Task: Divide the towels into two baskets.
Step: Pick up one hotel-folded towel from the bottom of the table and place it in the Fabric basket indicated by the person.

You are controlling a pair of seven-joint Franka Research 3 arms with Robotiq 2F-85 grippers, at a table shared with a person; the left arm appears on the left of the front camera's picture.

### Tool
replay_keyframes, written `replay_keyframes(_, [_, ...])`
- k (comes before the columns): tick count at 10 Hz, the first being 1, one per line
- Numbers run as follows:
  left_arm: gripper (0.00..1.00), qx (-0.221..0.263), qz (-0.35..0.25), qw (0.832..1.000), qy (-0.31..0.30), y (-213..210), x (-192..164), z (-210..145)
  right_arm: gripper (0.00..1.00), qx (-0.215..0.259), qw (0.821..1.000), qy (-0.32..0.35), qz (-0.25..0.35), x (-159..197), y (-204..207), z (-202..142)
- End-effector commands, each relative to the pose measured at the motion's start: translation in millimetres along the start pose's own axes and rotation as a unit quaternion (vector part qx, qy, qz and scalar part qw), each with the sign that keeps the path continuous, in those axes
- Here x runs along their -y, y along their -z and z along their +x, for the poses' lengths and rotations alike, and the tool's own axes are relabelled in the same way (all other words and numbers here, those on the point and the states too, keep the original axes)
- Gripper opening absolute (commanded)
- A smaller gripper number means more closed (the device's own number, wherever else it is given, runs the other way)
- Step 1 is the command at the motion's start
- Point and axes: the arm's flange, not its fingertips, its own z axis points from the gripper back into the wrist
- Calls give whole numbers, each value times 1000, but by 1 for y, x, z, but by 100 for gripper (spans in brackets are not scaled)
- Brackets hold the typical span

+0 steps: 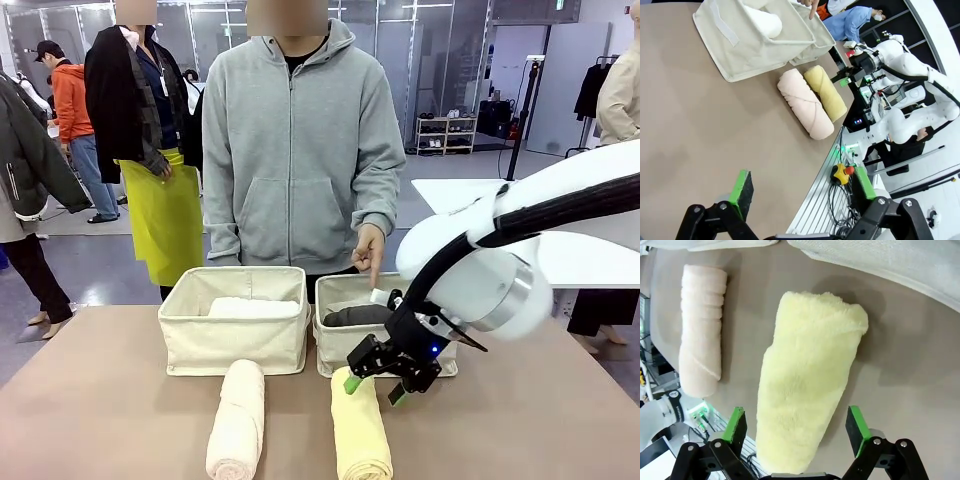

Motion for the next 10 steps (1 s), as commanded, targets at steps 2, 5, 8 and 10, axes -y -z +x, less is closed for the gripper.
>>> replay_keyframes(2, [100,-5,-2,1000,1,-2,6,-3,100,-5,999,11,-50,-14,23,15])
replay_keyframes(5, [100,-5,-2,1000,1,-2,6,-3,100,-30,997,-3,-77,-19,49,22])
replay_keyframes(8, [100,-5,-2,1000,1,-2,6,-3,100,-81,992,-30,-90,-19,71,18])
replay_keyframes(10, [100,-5,-2,1000,1,-2,6,-3,80,-84,991,-53,-95,-20,72,15])
